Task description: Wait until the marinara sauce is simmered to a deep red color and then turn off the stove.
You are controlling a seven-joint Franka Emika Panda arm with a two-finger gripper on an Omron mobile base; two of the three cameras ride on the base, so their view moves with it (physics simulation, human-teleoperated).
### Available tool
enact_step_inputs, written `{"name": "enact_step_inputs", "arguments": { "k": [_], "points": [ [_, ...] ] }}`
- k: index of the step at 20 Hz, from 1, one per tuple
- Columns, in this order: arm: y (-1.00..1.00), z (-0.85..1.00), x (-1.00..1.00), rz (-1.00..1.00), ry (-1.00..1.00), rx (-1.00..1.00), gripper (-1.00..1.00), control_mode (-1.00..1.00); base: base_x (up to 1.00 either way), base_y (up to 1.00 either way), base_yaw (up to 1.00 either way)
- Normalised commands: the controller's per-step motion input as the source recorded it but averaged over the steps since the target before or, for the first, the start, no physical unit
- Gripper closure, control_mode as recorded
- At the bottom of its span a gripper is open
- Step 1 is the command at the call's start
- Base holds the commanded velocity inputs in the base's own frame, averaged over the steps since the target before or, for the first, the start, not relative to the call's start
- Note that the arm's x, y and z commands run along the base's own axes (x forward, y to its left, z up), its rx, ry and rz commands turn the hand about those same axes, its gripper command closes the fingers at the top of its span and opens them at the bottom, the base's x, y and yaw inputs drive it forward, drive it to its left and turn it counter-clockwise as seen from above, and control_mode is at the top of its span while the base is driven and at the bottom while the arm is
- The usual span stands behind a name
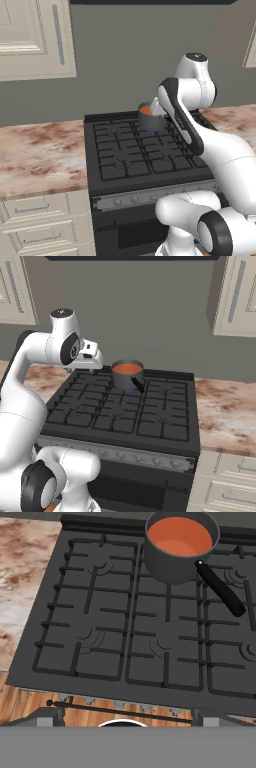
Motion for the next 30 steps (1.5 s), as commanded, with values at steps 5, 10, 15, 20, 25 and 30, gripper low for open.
{"name": "enact_step_inputs", "arguments": {
  "k": [5,10,15,20,25,30],
  "points": [
    [0.0,0.0,0.0,0.0,0.0,0.0,-1.0,-1.0,0.0,0.0,0.0],
    [0.0,0.0,0.0,0.0,0.0,0.0,-1.0,-1.0,0.0,0.0,0.0],
    [0.0,0.0,0.0,0.0,0.0,0.0,-1.0,-1.0,0.0,0.0,0.0],
    [0.0,0.0,0.0,0.0,0.0,0.0,-1.0,-1.0,0.0,0.0,0.0],
    [0.0,0.0,0.0,0.0,0.0,0.0,-1.0,-1.0,0.0,0.0,0.0],
    [0.0,0.0,0.0,0.0,0.0,0.0,-1.0,-1.0,0.0,0.0,0.0]
  ]
}}
